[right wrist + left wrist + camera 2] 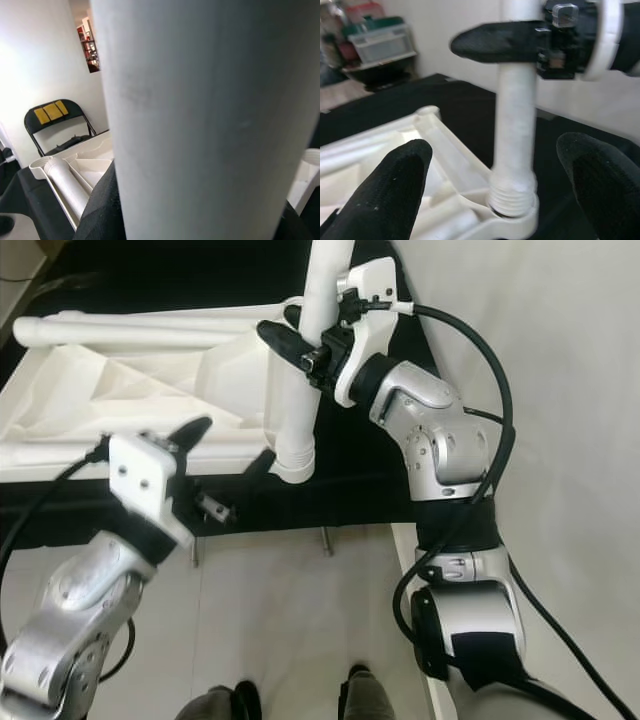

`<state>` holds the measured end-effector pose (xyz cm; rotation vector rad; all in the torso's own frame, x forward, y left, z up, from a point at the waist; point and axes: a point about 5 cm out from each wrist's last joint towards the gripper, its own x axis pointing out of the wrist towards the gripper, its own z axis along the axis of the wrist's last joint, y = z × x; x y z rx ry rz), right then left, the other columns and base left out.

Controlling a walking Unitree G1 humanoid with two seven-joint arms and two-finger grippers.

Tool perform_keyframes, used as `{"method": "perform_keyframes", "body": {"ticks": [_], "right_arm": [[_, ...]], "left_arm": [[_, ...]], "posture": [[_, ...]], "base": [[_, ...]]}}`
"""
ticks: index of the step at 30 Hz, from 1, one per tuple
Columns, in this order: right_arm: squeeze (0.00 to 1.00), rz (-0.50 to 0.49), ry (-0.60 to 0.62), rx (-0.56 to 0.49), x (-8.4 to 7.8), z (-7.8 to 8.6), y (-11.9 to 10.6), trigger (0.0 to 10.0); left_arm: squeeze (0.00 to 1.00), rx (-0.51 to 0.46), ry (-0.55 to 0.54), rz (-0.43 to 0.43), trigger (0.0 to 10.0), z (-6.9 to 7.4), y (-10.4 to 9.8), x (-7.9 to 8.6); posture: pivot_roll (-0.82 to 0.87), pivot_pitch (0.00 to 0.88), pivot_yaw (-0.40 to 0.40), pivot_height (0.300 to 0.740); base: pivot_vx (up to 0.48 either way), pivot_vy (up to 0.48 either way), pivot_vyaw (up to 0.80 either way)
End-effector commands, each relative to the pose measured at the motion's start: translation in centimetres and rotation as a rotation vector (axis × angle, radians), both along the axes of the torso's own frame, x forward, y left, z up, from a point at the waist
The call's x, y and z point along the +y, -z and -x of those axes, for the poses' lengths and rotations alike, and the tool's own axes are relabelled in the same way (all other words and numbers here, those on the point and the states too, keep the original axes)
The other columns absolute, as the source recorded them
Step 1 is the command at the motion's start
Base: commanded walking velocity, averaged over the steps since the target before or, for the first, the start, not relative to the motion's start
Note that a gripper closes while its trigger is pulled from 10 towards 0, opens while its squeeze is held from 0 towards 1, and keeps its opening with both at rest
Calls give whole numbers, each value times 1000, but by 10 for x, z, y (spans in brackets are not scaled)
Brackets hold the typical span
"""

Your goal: Building children table

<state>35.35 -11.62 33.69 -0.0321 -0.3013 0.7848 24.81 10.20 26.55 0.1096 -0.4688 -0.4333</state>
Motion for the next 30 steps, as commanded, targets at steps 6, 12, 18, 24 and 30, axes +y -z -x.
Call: {"method": "perform_keyframes", "body": {"ticks": [6, 12, 18, 24, 30], "right_arm": [[0, 22, -43, -79, 6, 6, -15, 10000], [0, 6, -153, -129, 14, 18, -30, 10000], [0, 53, -253, -128, 35, 31, -21, 10000], [0, 66, -314, -122, 53, 37, -13, 10000], [0, 72, -341, -106, 64, 39, -8, 10000]], "left_arm": [[0, 13, -25, 11, 10000, -6, 1, 4], [0, 33, -41, -10, 10000, -15, 5, 1], [0, 44, -53, -12, 10000, -21, 8, -1], [0, 33, -11, 12, 10000, -26, 2, -13], [0, 23, 20, 12, 10000, -28, -1, -21]], "posture": [[-67, 143, 78, 740], [-84, 128, 82, 740], [-78, 114, 83, 740], [-84, 100, 89, 740], [-87, 90, 91, 740]], "base": [[0, 0, 0], [0, 0, 0], [0, 0, 0], [0, 0, 0], [0, 0, 0]]}}
